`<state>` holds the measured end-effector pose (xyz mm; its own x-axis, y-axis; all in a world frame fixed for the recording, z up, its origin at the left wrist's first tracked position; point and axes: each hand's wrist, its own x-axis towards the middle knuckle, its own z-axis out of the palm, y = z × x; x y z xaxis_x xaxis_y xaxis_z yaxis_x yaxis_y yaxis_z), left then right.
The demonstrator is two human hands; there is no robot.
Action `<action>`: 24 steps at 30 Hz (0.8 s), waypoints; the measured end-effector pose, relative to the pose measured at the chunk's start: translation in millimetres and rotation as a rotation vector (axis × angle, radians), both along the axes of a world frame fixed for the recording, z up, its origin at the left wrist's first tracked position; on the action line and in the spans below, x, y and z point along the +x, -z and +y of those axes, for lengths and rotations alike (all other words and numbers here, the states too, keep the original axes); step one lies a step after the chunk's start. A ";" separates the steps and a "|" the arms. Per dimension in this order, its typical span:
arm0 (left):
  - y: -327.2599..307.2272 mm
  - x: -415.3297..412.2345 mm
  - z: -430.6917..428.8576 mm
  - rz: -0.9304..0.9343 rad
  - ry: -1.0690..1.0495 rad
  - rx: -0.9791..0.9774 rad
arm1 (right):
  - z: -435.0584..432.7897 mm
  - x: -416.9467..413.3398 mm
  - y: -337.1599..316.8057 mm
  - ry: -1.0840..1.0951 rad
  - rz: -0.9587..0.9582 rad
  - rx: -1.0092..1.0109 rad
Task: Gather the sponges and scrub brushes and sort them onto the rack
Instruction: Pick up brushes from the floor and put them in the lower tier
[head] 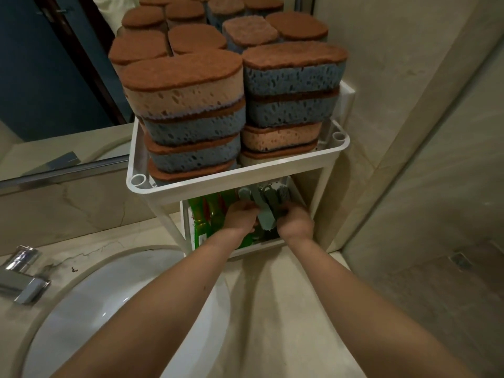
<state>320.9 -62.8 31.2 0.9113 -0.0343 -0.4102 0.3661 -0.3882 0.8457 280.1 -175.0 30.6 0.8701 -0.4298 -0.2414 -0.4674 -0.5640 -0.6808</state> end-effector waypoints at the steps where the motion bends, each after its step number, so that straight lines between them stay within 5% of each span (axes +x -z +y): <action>1: 0.5 0.4 -0.9 -0.004 -0.001 0.000 | -1.2 2.0 -1.5 -0.020 0.030 -0.012; 7: 1.3 3.8 -4.0 -0.028 0.007 -0.014 | -9.4 1.9 -2.5 -0.058 0.043 0.115; 11: 1.7 6.4 -12.5 -0.025 0.021 -0.029 | -14.0 -11.6 -0.5 0.087 -0.130 0.311; 15: 3.9 7.4 -28.0 -0.021 0.050 -0.021 | -17.1 -31.8 1.5 0.173 -0.318 0.157; 20: 6.8 8.8 -48.0 -0.006 0.048 -0.006 | -30.8 -49.4 17.2 0.234 -0.269 0.119; 24: 9.4 10.8 -58.9 0.042 0.060 -0.042 | -36.7 -50.9 22.6 0.239 -0.229 0.314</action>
<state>331.7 -121.7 21.8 0.8892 -0.1062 -0.4451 0.3787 -0.3750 0.8461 229.3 -211.8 8.0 0.8015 -0.5618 -0.2051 -0.3770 -0.2083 -0.9025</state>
